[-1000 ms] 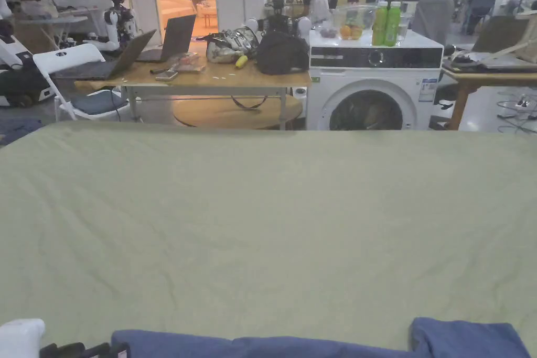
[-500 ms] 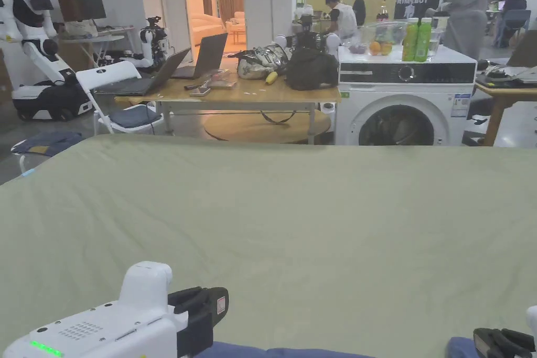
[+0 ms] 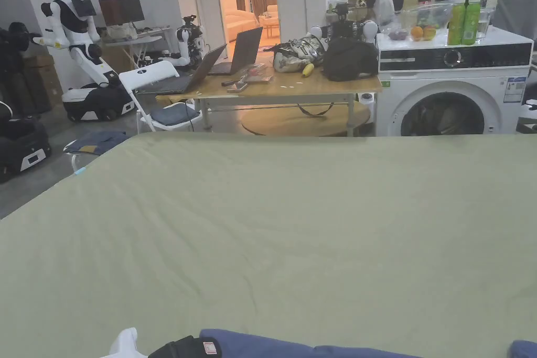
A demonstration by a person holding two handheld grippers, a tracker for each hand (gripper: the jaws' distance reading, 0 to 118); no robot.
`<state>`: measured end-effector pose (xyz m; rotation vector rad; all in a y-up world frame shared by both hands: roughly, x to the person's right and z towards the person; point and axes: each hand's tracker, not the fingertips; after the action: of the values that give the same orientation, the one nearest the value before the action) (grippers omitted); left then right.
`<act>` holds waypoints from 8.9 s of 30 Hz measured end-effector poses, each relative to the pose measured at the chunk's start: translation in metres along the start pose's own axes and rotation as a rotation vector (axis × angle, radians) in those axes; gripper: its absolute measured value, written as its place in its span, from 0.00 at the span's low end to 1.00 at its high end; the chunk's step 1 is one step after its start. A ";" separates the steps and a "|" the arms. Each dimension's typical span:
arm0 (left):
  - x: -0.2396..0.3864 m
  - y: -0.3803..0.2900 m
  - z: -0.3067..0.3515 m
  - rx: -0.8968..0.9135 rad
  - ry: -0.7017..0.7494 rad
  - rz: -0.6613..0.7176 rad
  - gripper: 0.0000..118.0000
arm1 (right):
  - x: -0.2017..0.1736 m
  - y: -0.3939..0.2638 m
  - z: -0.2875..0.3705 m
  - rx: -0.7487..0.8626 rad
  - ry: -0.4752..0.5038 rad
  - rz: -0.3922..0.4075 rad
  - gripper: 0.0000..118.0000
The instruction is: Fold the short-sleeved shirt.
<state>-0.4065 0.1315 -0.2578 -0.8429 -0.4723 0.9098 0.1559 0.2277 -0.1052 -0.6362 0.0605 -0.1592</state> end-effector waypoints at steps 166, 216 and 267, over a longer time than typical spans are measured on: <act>0.000 0.088 0.106 0.177 0.322 -0.143 0.24 | -0.260 0.066 -0.198 -0.219 0.641 0.005 0.00; 0.287 -0.123 0.024 0.584 0.231 -1.076 0.00 | -0.079 0.052 0.047 0.461 -0.148 0.146 0.00; 0.284 -0.123 0.049 0.657 0.201 -0.937 0.87 | -0.075 0.059 0.062 0.445 0.001 -0.073 0.92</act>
<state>-0.2235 0.3493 -0.1255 -0.0515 -0.3021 0.0705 0.0965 0.3235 -0.0903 -0.1946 0.0024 -0.2350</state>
